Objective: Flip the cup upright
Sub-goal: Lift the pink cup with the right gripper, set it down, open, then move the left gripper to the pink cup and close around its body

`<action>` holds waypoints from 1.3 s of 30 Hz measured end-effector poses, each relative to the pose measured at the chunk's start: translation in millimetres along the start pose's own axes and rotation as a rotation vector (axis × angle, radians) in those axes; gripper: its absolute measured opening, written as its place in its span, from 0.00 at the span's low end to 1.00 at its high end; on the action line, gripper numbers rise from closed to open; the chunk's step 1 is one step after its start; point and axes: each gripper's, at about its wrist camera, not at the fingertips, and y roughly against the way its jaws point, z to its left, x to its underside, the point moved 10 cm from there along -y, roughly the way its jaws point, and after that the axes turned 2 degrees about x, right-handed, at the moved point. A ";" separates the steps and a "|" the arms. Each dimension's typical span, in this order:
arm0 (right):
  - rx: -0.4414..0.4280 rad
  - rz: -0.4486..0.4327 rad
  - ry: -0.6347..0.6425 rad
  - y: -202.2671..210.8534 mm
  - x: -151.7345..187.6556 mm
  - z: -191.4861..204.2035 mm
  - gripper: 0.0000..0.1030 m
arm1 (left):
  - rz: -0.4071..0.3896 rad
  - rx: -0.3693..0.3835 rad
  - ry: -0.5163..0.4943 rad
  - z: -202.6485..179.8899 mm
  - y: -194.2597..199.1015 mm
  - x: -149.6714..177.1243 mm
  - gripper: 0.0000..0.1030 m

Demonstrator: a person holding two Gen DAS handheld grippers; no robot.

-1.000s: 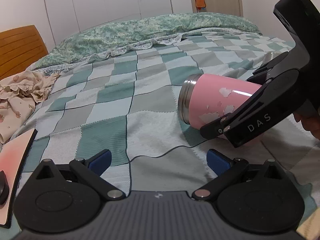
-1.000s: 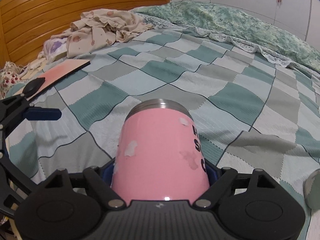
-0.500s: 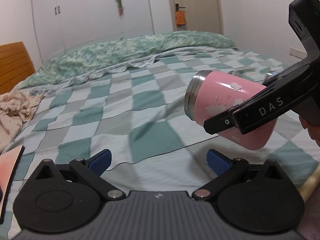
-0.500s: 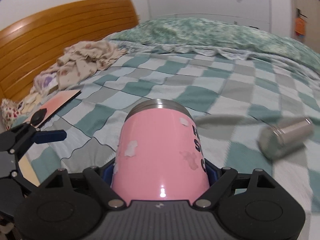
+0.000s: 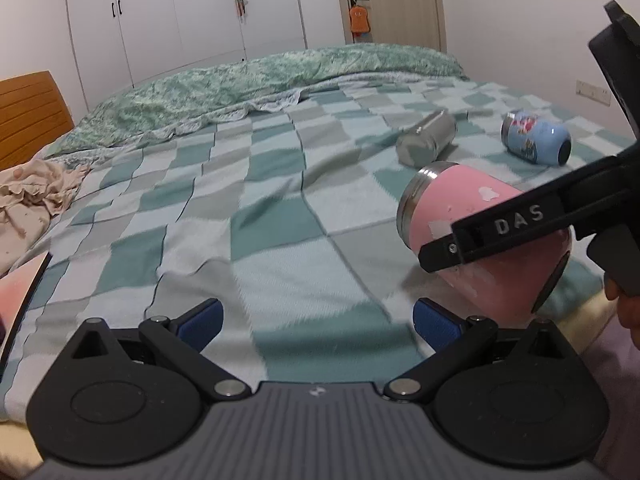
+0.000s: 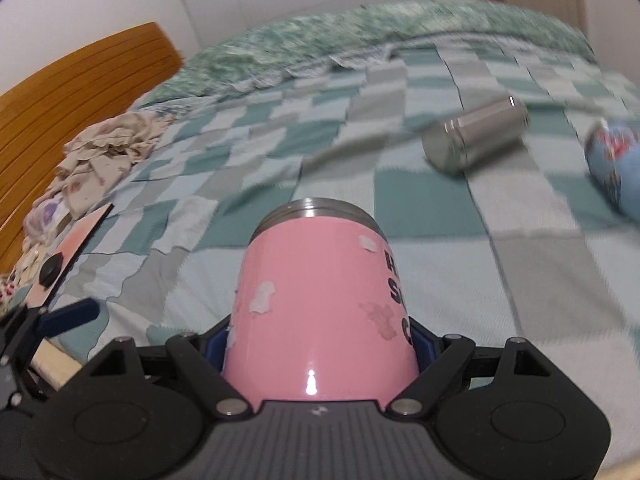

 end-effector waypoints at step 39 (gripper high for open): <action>-0.028 -0.111 0.136 81.5 -47.2 -70.7 1.00 | -0.012 -0.041 -0.039 -77.6 50.0 -48.4 1.00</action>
